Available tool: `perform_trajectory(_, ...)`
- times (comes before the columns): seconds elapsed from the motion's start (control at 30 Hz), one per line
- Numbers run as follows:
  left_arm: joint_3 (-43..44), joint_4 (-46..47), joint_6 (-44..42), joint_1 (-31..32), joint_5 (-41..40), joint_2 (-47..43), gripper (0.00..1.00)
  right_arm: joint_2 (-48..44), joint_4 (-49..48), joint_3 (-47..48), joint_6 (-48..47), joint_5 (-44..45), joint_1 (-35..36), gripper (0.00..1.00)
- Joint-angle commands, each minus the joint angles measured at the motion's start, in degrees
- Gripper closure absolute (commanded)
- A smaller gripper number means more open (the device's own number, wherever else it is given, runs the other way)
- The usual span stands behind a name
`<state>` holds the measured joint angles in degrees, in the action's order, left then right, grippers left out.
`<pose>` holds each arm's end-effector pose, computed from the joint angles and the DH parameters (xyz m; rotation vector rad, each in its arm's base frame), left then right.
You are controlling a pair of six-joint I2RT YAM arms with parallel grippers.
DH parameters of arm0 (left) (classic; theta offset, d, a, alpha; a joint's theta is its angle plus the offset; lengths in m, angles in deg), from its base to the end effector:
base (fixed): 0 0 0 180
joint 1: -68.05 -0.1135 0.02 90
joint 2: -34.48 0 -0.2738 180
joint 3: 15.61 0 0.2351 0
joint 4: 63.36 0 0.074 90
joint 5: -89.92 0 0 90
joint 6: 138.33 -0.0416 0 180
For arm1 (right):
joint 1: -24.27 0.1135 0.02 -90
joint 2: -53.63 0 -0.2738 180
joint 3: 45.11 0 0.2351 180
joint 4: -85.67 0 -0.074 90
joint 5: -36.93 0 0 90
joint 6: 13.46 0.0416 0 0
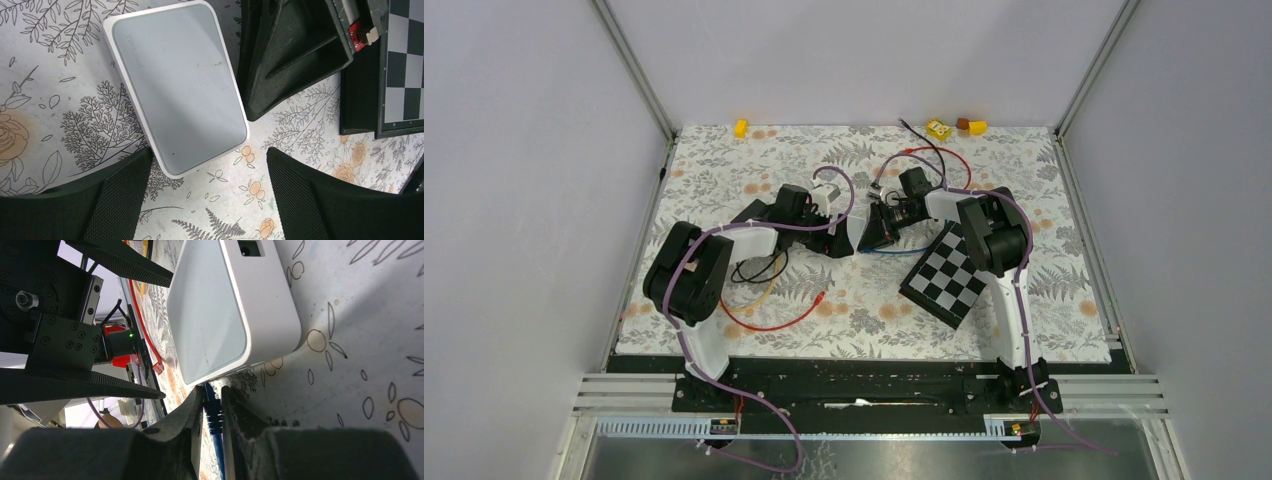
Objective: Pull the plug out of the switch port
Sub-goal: Pull the connector from the switch port.
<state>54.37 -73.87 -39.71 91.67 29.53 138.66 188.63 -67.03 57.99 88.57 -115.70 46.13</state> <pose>0.3214 -0.1630 0.1693 0.5703 2.3233 -0.8792 0.4140 0.2059 0.1029 -0.6257 2.4321 1.6402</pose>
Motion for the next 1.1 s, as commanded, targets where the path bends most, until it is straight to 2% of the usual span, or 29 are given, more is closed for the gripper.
perform_trajectory(0.0,-1.9,-0.6,-0.8,0.6,-1.8,-0.8,0.12,1.2,-1.1,-0.3,-0.4,1.3,0.8,0.87)
perform_trajectory(0.43,1.2,-3.0,-4.3,6.0,-17.1,1.2,0.09,1.3,-1.5,-0.7,-0.6,-0.5,0.7,0.90)
perform_trajectory(0.63,2.3,-4.1,-3.9,6.3,-19.8,1.7,0.16,1.3,-1.5,-0.7,-0.6,-0.6,0.7,0.90)
perform_trajectory(0.87,1.3,-4.2,-4.0,6.5,-18.4,1.4,0.22,1.3,0.2,0.9,-0.5,-0.9,0.6,0.91)
perform_trajectory(1.07,1.1,-4.2,-3.1,6.5,-16.0,1.8,0.37,-0.3,-0.5,0.3,1.0,-1.0,0.7,0.93)
